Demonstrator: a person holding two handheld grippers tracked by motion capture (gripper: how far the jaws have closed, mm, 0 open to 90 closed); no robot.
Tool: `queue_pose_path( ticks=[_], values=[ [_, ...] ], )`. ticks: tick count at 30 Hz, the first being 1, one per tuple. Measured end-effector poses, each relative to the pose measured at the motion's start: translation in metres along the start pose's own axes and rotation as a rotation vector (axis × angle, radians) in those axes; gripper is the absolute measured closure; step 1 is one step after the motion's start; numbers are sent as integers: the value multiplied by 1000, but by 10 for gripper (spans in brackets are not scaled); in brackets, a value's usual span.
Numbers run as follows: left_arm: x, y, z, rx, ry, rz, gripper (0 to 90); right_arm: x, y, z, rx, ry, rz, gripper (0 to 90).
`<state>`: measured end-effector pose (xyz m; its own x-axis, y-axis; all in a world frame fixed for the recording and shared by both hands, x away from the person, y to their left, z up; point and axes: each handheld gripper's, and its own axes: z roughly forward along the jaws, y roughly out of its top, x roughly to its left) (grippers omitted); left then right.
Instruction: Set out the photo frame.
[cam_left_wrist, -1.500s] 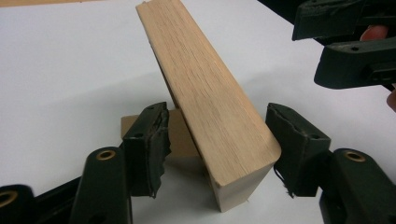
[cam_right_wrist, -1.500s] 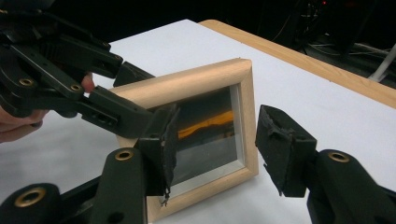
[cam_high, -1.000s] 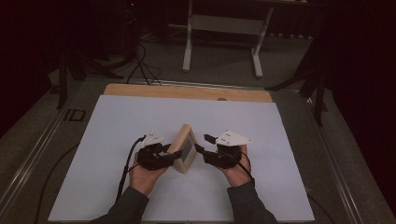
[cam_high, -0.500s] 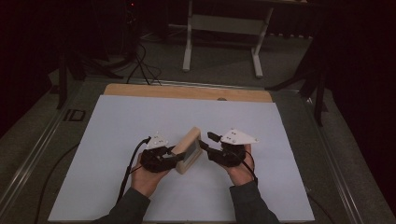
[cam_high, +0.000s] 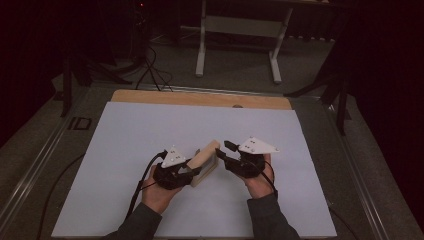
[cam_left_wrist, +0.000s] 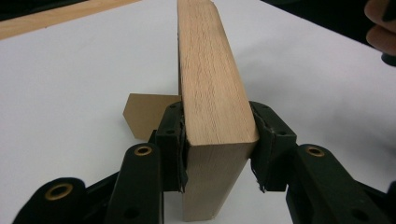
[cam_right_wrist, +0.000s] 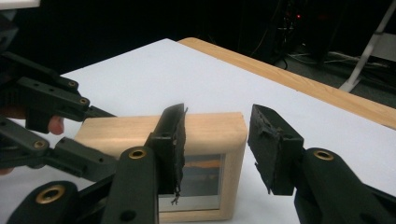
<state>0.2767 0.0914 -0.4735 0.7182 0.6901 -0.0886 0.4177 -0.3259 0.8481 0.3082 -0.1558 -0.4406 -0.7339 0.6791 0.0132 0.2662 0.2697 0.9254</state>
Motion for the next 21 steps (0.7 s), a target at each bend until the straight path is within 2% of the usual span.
queue_pose_path(
  ticks=[1,4,8,13,21],
  values=[
    [-3,0,0,3,2,22,604,-1,0,0,0,-6,1,571],
    [-5,0,0,4,1,36,604,-1,0,-1,-3,0,3,593],
    [-9,-1,0,-1,-18,53,604,-1,0,-3,-19,-2,-5,744],
    [-16,-2,1,-6,-29,95,603,-3,0,-6,-34,-24,7,876],
    [-21,-3,1,-7,-37,129,603,-7,-3,-4,-21,-25,8,898]
  ],
)
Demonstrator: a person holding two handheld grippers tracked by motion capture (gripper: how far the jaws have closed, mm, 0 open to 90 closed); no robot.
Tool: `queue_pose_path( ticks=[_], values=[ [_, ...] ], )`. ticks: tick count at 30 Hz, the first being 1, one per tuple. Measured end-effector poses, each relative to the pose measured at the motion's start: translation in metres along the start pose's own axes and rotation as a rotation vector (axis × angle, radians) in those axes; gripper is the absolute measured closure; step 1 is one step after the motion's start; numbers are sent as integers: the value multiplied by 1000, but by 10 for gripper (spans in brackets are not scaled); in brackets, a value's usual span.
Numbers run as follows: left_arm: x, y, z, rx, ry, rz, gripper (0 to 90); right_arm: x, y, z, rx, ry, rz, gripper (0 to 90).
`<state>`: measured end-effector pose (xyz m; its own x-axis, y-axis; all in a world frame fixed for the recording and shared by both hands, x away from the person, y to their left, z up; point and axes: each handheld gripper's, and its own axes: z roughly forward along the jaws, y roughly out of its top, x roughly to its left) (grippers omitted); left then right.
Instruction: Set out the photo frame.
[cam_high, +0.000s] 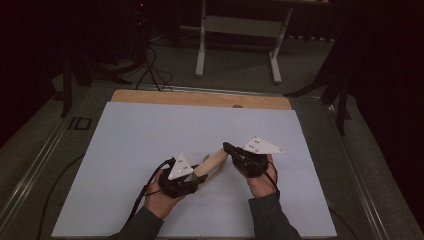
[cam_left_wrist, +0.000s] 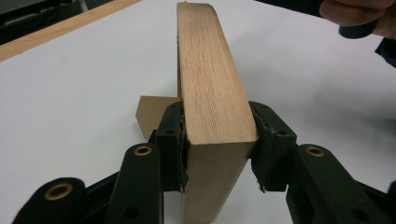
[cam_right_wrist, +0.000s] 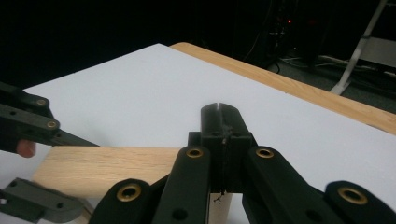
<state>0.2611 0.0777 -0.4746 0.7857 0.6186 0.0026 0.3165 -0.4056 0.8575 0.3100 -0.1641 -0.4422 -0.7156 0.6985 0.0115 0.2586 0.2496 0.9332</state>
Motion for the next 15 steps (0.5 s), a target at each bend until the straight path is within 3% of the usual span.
queue_pose_path(
  ticks=[7,15],
  values=[
    [-4,0,0,3,-11,35,603,-3,-6,6,19,-2,13,899],
    [-6,0,-1,4,-13,48,602,-4,-9,12,31,-16,6,899]
  ],
)
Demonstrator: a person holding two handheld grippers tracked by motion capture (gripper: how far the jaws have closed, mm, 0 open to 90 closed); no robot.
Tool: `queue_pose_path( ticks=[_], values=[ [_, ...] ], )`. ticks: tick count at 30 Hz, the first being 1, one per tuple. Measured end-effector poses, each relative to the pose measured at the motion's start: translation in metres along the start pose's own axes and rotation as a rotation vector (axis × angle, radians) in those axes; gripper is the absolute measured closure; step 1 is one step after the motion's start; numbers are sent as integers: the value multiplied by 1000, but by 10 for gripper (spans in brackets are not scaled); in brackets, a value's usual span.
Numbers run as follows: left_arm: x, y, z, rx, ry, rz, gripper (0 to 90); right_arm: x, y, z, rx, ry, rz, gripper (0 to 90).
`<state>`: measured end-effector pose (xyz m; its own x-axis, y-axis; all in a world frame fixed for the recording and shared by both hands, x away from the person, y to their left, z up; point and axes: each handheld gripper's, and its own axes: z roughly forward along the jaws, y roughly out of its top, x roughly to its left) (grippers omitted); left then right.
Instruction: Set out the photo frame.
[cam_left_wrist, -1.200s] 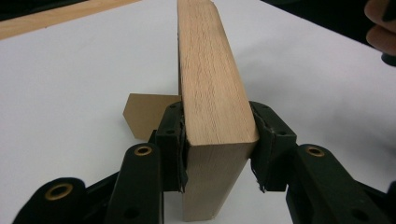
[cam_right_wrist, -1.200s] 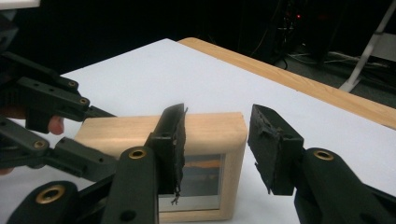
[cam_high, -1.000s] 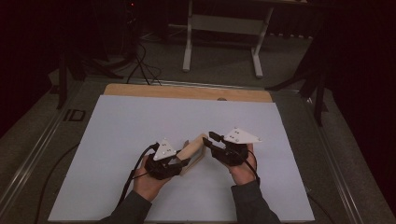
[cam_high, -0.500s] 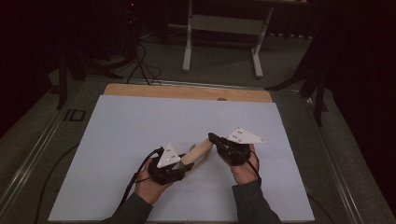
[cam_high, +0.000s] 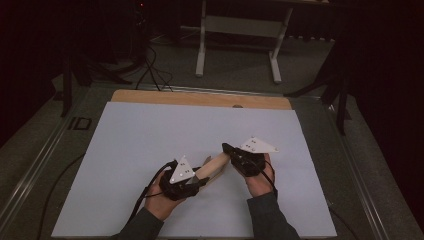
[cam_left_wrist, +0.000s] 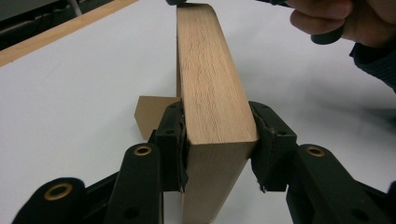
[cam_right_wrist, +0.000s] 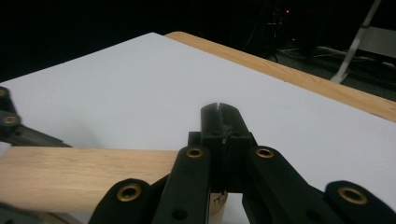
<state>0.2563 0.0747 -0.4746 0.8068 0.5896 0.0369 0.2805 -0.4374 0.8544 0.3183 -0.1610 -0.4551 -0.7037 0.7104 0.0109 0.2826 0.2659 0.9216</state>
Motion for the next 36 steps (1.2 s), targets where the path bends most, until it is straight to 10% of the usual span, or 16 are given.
queue_pose_path(
  ticks=[36],
  values=[
    [14,-4,-4,12,19,-62,572,2,-2,2,23,-17,-7,900]
  ],
)
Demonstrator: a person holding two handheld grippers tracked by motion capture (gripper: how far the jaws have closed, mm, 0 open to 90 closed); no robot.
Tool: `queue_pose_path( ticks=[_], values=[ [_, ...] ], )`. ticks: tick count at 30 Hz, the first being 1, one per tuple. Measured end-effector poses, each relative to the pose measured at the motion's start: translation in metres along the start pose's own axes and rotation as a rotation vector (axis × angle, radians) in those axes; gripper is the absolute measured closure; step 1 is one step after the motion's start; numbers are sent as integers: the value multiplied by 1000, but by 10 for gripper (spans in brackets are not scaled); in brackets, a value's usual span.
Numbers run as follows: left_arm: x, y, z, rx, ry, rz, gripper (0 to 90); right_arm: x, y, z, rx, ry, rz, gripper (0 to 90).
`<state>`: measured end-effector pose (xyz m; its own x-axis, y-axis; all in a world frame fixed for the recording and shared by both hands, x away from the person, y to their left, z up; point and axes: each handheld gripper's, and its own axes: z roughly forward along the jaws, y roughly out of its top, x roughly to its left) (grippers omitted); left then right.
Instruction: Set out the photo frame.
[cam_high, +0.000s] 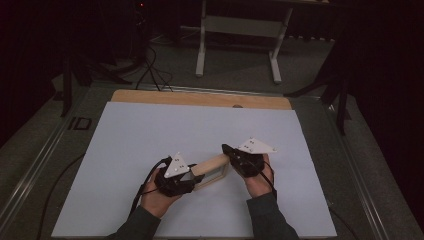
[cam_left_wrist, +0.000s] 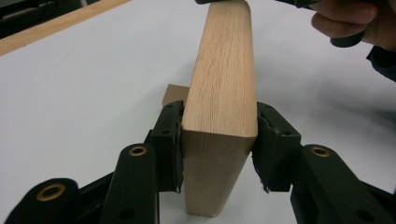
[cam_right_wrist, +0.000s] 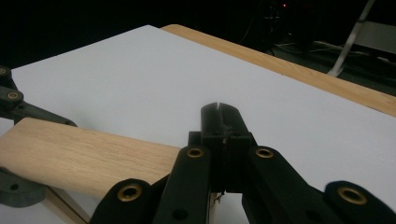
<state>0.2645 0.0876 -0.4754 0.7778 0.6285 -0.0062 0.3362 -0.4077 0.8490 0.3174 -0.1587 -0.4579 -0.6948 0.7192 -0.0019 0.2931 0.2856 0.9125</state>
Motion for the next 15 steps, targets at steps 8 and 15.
queue_pose_path(
  ticks=[8,15],
  values=[
    [2,-1,0,15,27,0,556,0,0,-1,7,-2,13,900],
    [9,-3,1,35,57,-27,546,1,0,-4,14,-1,21,900]
  ],
)
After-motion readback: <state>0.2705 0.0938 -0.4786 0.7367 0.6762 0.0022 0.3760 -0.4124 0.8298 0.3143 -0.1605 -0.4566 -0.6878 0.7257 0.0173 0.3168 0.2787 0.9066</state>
